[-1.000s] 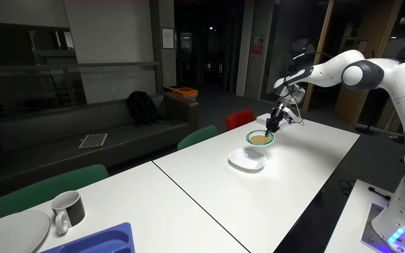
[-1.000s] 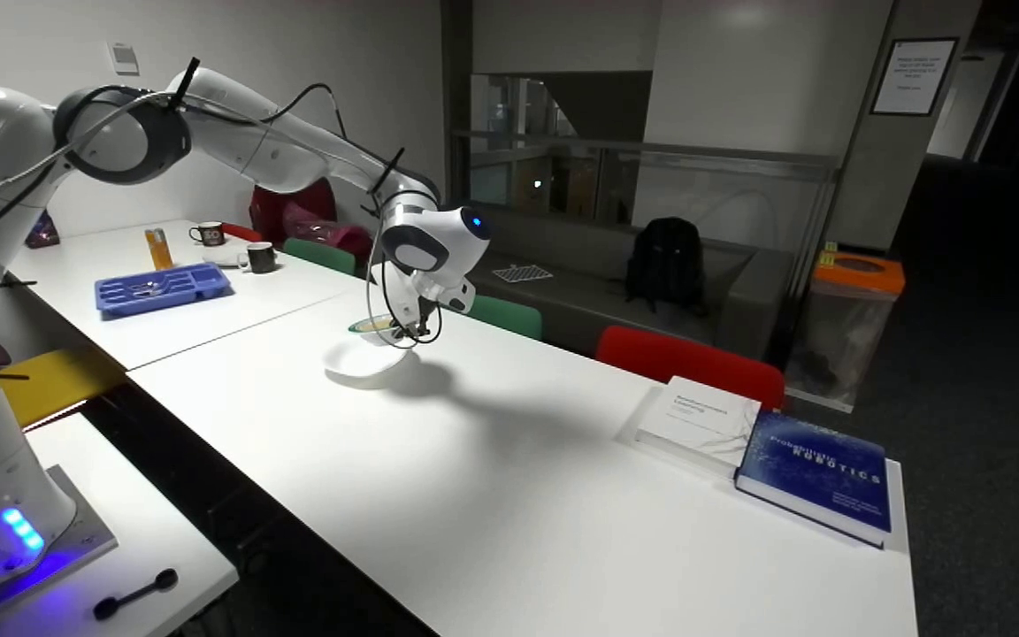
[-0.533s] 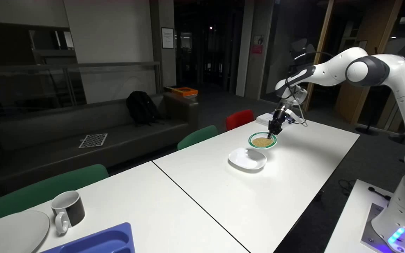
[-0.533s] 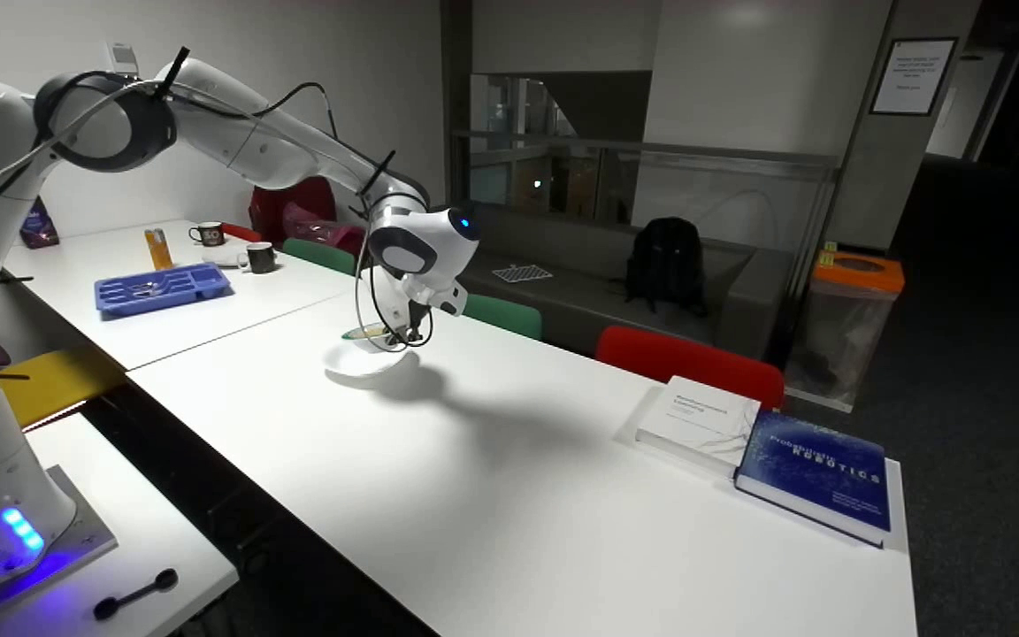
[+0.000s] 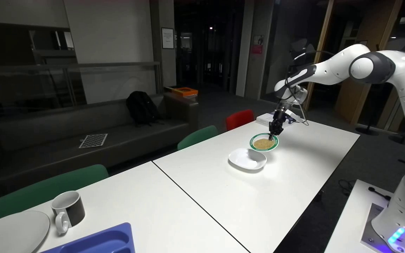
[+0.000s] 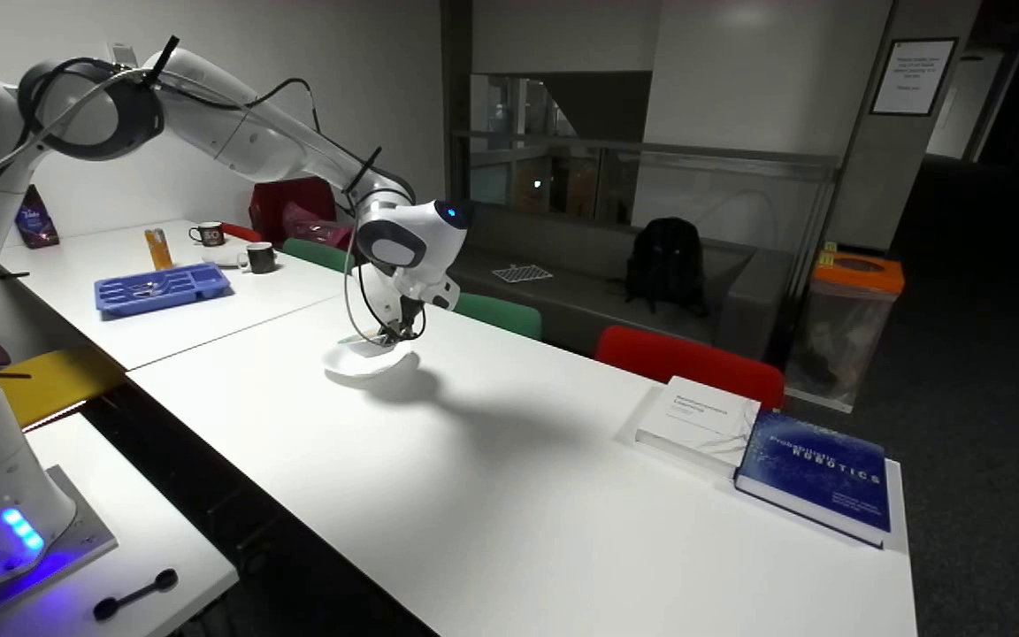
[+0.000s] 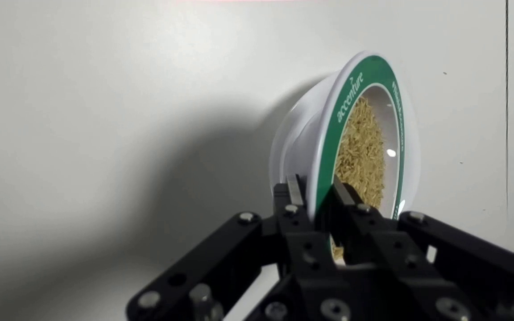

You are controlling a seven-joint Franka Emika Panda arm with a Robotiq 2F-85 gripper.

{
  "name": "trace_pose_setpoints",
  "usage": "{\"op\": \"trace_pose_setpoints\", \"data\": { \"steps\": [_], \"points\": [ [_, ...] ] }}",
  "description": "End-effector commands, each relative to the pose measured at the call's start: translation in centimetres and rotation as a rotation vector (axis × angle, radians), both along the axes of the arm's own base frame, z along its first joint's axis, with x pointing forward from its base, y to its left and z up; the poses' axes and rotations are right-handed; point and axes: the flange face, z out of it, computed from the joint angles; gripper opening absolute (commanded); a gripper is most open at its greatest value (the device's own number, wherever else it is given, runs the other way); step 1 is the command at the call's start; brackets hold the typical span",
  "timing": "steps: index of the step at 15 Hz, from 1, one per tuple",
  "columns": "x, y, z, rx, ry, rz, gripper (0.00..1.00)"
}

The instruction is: Pick up the bowl and pour some of its contents on the plate

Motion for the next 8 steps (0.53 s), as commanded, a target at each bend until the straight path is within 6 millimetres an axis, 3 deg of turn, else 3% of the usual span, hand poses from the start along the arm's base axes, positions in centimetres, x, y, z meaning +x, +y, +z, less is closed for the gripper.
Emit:
{"op": "trace_pose_setpoints", "data": {
  "steps": [1, 8],
  "points": [
    [-0.8, 1.0, 2.5, -0.041, 0.001, -0.025, 0.04],
    [-0.5, 1.1, 3.8, -0.088, 0.021, -0.044, 0.04]
  ]
}}
